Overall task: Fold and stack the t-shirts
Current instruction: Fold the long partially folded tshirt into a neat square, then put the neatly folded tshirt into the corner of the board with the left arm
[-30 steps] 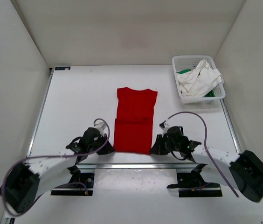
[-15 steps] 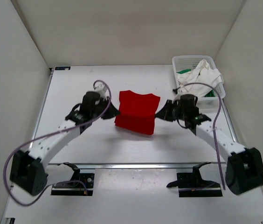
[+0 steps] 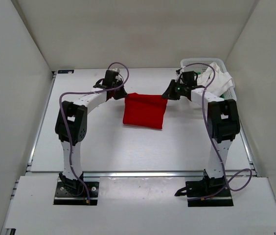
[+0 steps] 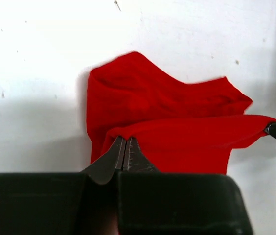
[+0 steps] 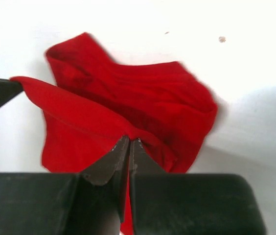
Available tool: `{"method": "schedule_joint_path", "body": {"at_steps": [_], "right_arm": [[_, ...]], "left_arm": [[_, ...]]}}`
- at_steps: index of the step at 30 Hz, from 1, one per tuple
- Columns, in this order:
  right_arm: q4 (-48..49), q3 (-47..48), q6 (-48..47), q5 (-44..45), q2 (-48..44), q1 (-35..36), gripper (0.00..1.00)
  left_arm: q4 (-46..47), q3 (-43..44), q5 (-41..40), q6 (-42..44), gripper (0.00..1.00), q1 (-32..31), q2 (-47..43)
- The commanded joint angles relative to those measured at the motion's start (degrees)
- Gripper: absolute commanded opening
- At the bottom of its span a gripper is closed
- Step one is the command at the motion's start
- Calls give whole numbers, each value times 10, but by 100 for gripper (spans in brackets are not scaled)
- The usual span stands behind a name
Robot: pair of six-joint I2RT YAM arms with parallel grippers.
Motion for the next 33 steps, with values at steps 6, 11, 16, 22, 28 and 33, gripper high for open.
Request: {"method": "schedule_joint_path", "body": {"at_steps": [6, 11, 16, 22, 28, 33], "right_arm": [[-41, 69, -25, 48, 19, 9, 26], [-16, 21, -30, 83, -57, 29, 38], [77, -123, 12, 73, -150, 52, 42], [137, -232, 29, 48, -211, 72, 43], [164, -301, 28, 32, -249, 91, 42], [182, -338, 27, 12, -278, 97, 42]], "left_arm": [[34, 12, 13, -12, 40, 20, 2], [86, -100, 31, -29, 58, 48, -75], [140, -212, 101, -41, 70, 56, -122], [214, -248, 219, -55, 78, 38, -57], [196, -198, 199, -48, 46, 18, 8], [209, -154, 193, -75, 0, 3, 49]]}}
